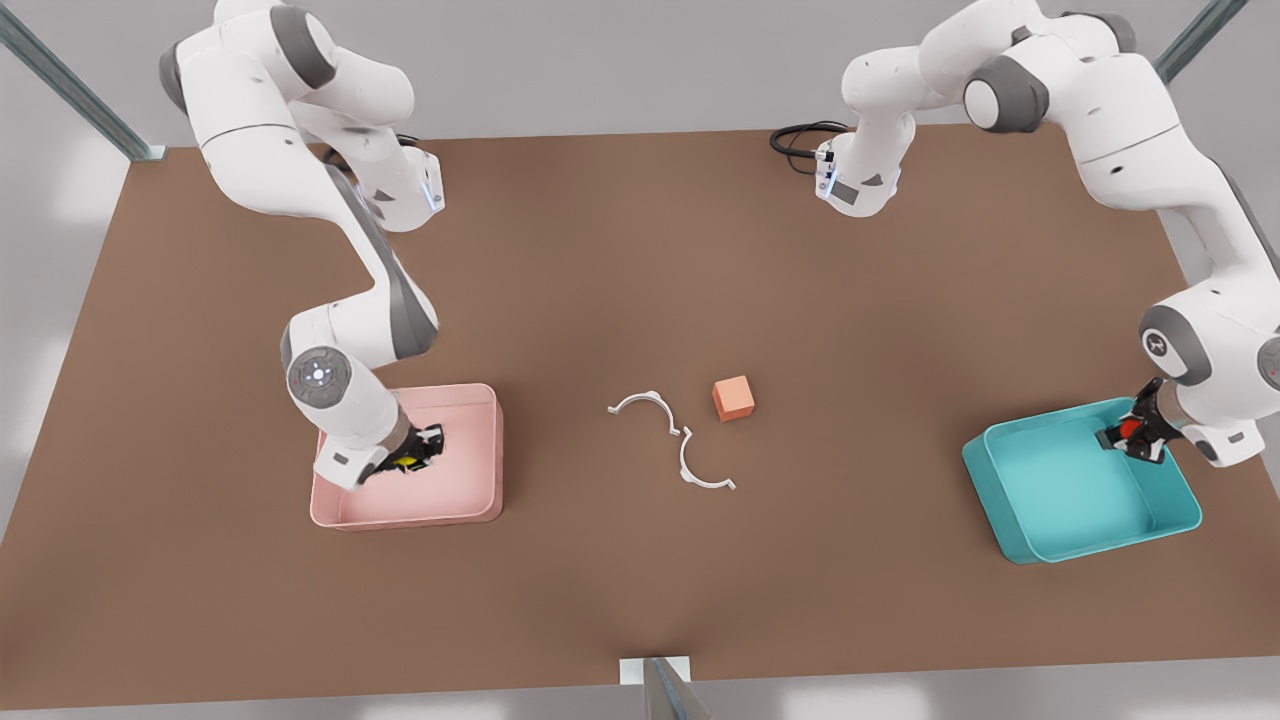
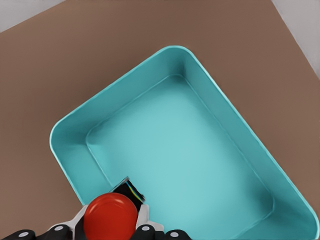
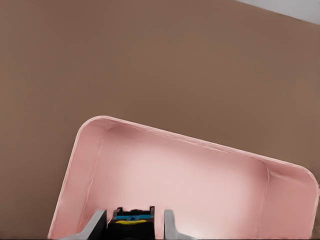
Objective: Place the red button in the blue storage box with the left arm, and place the yellow button in the pink storage box with the right arm
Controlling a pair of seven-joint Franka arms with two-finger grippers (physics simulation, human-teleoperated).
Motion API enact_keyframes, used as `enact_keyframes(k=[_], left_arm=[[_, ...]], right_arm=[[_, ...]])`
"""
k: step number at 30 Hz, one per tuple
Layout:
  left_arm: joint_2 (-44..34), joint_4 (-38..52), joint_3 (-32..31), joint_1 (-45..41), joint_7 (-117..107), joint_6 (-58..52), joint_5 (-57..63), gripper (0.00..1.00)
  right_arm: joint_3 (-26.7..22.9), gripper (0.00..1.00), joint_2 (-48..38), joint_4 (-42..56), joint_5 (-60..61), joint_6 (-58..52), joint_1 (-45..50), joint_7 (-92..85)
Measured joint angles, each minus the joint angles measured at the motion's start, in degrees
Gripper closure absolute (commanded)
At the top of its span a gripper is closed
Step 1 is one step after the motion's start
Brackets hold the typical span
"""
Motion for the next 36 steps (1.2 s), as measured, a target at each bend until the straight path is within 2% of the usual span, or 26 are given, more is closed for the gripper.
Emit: enact_keyframes(k=[2, 7, 8, 9, 10, 11, 12, 13, 16, 19, 22, 24, 25, 27, 29, 32, 36], left_arm=[[2.7, 1.99, -1.18, 0.07, 3.74, 0.15, -1.19, 0.62], [9.95, 2.76, -1.91, 0.13, 11.43, 3.04, -4.39, 0.6], [11.17, 2.77, -1.93, 0.12, 12.73, 3.73, -4.99, 0.57], [11.86, 2.77, -1.93, 0.1, 14.07, 4.33, -5.67, 0.0], [11.93, 2.77, -1.94, 0.05, 15.4, 4.84, -6.31, 0.0], [11.74, 2.78, -1.93, 0.0, 16.66, 5.26, -6.79, 0.0], [11.62, 2.78, -1.93, -0.07, 17.85, 5.6, -7.17, 0.0], [11.53, 2.78, -1.93, -0.14, 18.96, 5.89, -7.44, 0.0], [9.52, 2.73, -1.84, -0.9, 21.88, 5.62, -7.71, 0.0], [1.11, 2.71, -1.78, -5.27, 24.31, 1.31, -5.51, 0.0], [-8.32, 2.7, -1.89, -12.36, 26.67, -3.73, -4.43, 0.0], [-15.54, 2.75, -2.45, -17.19, 28.53, -8.49, -4.06, 0.0], [-18.89, 2.79, -6.32, -16.38, 29.39, -11.09, -3.77, 0.0], [-24.16, 2.73, -14.36, -12.85, 30.98, -15.81, -1.48, 0.0], [-27.28, 2.53, -17.17, -11.51, 32.41, -19.3, 0.19, 0.0], [-28.5, 2.38, -18.12, -10.72, 34.28, -22.78, 1.49, 0.0], [-28.81, 2.35, -18.25, -10.09, 36.31, -25.6, 2.18, 0.0]], right_arm=[[-0.33, 0.48, 0.94, -3.87, -0.02, 2.31, -1.89, -0.33], [-0.81, 0.48, 9.13, -5.23, -1.84, 8.15, -4.37, -0.92], [-0.87, 0.48, 10.49, -5.01, -2.15, 9.06, -4.52, -1.0], [-0.97, 0.47, 11.44, -4.87, -2.44, 9.81, -4.48, -1.06], [-1.05, 0.34, 12.27, -4.81, -2.71, 10.43, -4.41, -1.04], [-1.09, 0.32, 12.73, -4.77, -3.12, 10.95, -4.34, -0.98], [-1.11, 0.09, 13.0, -4.75, -3.64, 11.39, -4.34, -0.92], [-1.12, 0.0, 13.14, -4.74, -4.02, 11.76, -4.34, -0.85], [-1.13, 0.0, 13.25, -4.68, -4.67, 12.58, -4.37, -0.72], [0.49, 0.0, 10.98, 0.41, -4.99, 9.9, -3.65, -0.21], [5.14, 0.0, 3.4, 10.17, -5.07, 1.53, -3.41, 0.88], [6.14, 0.0, -3.98, 11.74, -4.08, -3.92, -4.27, 1.41], [4.84, 0.0, -8.6, 11.76, -2.86, -7.0, -4.79, 1.54], [-5.08, 0.0, -14.6, 11.75, 0.86, -13.38, 0.31, 1.45], [-9.96, 0.0, -16.03, 12.1, 4.14, -19.15, 2.03, 1.37], [-11.77, 0.0, -16.04, 15.53, 6.94, -24.82, 2.58, 1.02], [-11.76, 0.0, -15.44, 16.13, 8.85, -28.95, 3.4, 0.71]])
